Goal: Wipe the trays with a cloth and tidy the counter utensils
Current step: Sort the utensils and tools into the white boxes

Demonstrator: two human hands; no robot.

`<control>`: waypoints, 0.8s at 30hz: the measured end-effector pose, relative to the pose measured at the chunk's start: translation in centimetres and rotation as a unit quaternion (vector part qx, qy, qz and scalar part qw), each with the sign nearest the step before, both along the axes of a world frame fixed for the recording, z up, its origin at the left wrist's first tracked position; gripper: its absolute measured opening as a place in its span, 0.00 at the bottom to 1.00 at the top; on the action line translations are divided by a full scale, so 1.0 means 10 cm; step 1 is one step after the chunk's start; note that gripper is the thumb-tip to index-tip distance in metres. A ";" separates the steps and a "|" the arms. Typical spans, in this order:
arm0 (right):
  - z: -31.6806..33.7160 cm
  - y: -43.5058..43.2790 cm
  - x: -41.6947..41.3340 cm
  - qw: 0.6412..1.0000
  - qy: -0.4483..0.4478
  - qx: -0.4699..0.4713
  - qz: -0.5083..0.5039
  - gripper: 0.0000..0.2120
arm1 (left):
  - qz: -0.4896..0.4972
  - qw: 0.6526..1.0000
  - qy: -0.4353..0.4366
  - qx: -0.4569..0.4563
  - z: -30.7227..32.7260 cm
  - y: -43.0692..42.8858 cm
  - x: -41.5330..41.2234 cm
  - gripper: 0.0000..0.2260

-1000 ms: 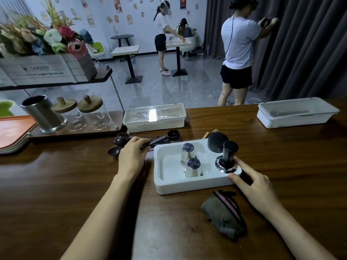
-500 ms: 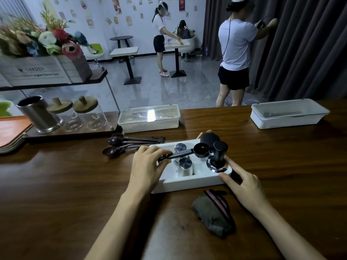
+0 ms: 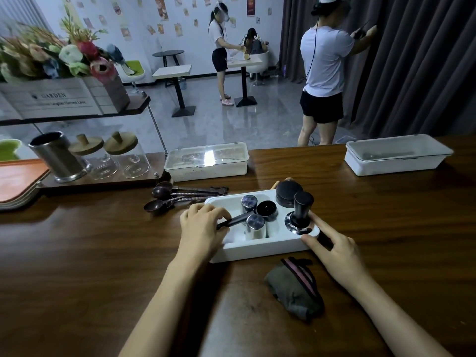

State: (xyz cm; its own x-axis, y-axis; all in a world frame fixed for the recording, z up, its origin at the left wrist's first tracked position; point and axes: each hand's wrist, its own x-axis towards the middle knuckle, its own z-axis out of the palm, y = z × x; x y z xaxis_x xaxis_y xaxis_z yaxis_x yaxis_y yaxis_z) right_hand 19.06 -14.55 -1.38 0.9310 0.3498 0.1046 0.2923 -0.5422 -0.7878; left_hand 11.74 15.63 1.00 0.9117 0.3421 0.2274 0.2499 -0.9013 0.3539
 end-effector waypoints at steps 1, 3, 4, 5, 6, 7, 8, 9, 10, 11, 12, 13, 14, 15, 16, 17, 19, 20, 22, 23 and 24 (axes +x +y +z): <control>0.01 0.00 -0.01 1.000 0.003 0.000 0.000 0.26 | 0.003 1.000 0.003 0.003 0.01 0.00 0.00 0.11; 0.02 0.00 -0.02 1.000 0.008 0.001 -0.001 0.25 | 0.009 1.000 0.009 0.002 0.01 0.00 -0.01 0.11; 0.03 0.00 -0.02 1.000 0.010 0.001 -0.002 0.25 | 0.010 1.000 0.014 0.000 0.01 0.02 -0.02 0.11; 0.04 0.00 -0.03 1.000 0.011 0.000 -0.002 0.25 | 0.009 1.000 0.018 -0.004 0.01 0.03 -0.03 0.11; 0.05 0.01 -0.03 1.000 0.012 0.000 -0.002 0.25 | 0.006 1.000 0.022 -0.011 0.01 0.05 -0.04 0.12; 0.06 0.01 -0.04 1.000 0.015 0.000 -0.004 0.25 | 0.002 0.999 0.024 -0.023 0.00 0.06 -0.05 0.13; 0.07 0.01 -0.04 1.000 0.017 0.001 -0.006 0.25 | -0.004 0.999 0.019 -0.039 -0.01 0.06 -0.08 0.14; 0.08 0.02 -0.05 1.000 0.019 0.001 -0.007 0.25 | -0.012 0.998 0.006 -0.056 -0.03 0.07 -0.12 0.16; 0.08 0.02 -0.05 1.000 0.022 0.001 -0.007 0.25 | -0.016 0.997 -0.013 -0.079 -0.05 0.06 -0.18 0.18; 0.09 0.02 -0.05 1.000 0.025 0.004 -0.006 0.25 | -0.017 0.994 -0.030 -0.108 -0.06 0.04 -0.24 0.20; 0.08 0.02 -0.05 1.000 0.027 0.008 -0.004 0.25 | -0.014 0.990 -0.038 -0.137 -0.07 0.02 -0.31 0.23; 0.09 0.02 -0.05 1.000 0.027 0.011 -0.003 0.25 | -0.012 0.986 -0.039 -0.159 -0.08 -0.01 -0.37 0.25; 0.09 0.02 -0.05 1.000 0.025 0.012 -0.003 0.25 | -0.010 0.984 -0.033 -0.177 -0.09 -0.05 -0.42 0.28; 0.10 0.02 -0.06 1.000 0.023 0.011 -0.004 0.25 | -0.009 0.981 -0.027 -0.191 -0.10 -0.10 -0.46 0.30; 0.10 0.03 -0.06 1.000 0.022 0.009 -0.006 0.26 | -0.009 0.980 -0.026 -0.198 -0.10 -0.13 -0.49 0.31; 0.11 0.03 -0.07 1.000 0.020 0.005 -0.007 0.27 | -0.011 0.978 -0.030 -0.204 -0.10 -0.16 -0.51 0.30; 0.13 0.04 -0.09 1.000 0.024 -0.003 -0.002 0.28 | -0.014 0.976 -0.041 -0.216 -0.10 -0.21 -0.56 0.25; 0.13 0.04 -0.08 1.000 0.026 -0.006 0.002 0.30 | -0.009 0.975 -0.040 -0.217 -0.09 -0.24 -0.59 0.24; 0.13 0.04 -0.06 0.999 0.038 -0.022 0.015 0.32 | 0.012 0.975 -0.039 -0.218 -0.06 -0.29 -0.66 0.23; 0.15 0.04 -0.04 0.998 0.046 -0.032 0.023 0.33 | 0.021 0.975 -0.041 -0.219 -0.05 -0.30 -0.68 0.23; 0.16 0.04 -0.02 0.997 0.054 -0.042 0.032 0.35 | 0.030 0.974 -0.039 -0.220 -0.04 -0.32 -0.70 0.24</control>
State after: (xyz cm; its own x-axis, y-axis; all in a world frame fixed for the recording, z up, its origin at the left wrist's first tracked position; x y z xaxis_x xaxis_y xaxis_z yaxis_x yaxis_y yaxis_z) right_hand 18.83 -14.11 0.18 0.9110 0.4115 -0.0264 0.2442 -0.5900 -0.7696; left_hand 4.70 12.46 0.56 0.8729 0.4745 0.1135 0.2552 -0.6423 0.7227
